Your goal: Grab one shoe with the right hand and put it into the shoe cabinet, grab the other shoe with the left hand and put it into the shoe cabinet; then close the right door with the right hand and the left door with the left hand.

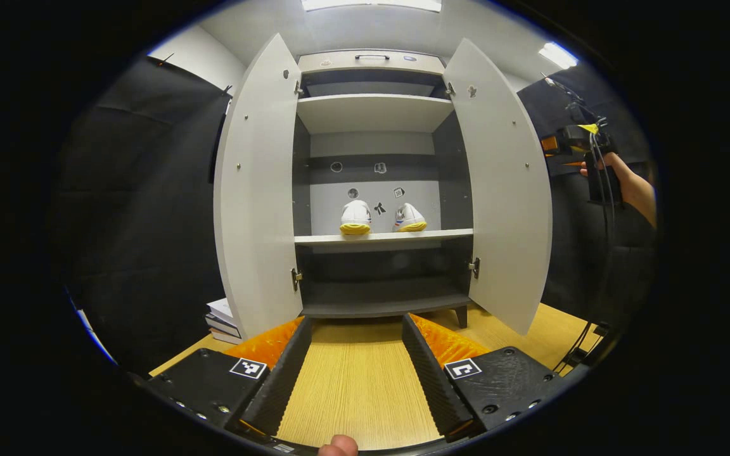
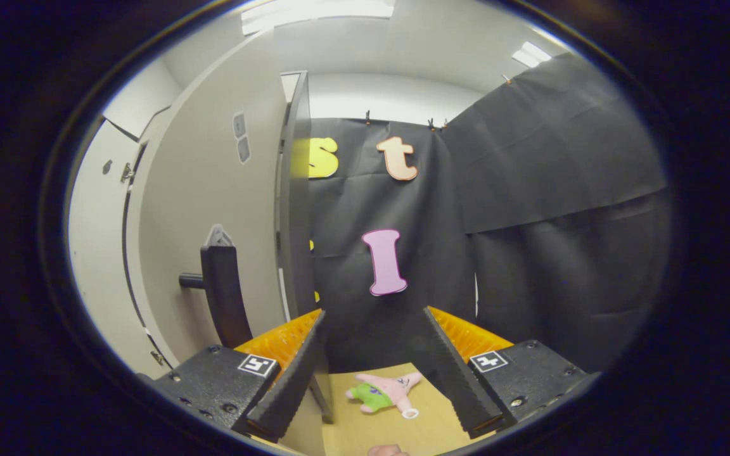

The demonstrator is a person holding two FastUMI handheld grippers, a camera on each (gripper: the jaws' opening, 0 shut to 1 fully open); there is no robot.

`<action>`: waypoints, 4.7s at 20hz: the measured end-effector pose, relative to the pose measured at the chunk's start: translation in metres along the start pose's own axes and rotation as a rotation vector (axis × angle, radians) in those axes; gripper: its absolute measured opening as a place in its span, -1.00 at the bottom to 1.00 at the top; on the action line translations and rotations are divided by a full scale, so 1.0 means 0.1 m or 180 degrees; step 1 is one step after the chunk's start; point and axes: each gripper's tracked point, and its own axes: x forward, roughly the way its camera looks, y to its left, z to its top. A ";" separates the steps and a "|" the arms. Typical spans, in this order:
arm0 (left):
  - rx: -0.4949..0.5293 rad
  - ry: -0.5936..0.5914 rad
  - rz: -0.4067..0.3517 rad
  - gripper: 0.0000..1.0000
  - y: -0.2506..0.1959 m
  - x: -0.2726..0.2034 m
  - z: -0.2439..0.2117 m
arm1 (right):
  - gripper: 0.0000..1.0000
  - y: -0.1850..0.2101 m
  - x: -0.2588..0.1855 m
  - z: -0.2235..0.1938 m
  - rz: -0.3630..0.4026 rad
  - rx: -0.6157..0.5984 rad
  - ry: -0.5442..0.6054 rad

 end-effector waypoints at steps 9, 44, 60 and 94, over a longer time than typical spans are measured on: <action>-0.0019 0.0018 0.0044 0.73 0.08 0.01 -0.04 | 0.92 1.04 -0.04 -0.08 0.0391 -0.0085 -0.0012; -0.0054 0.0024 -0.0017 0.73 0.03 0.08 -0.01 | 0.97 1.21 -1.89 -1.73 0.0403 -0.0361 0.0096; -0.0065 -0.0101 -0.0039 0.70 0.04 -0.01 0.30 | 0.98 1.05 -2.03 -2.20 0.0320 -0.0248 0.0414; -0.0226 -0.0460 0.1107 0.88 3.20 1.09 2.02 | 0.98 1.09 -1.91 -2.36 0.0315 -0.0315 0.0551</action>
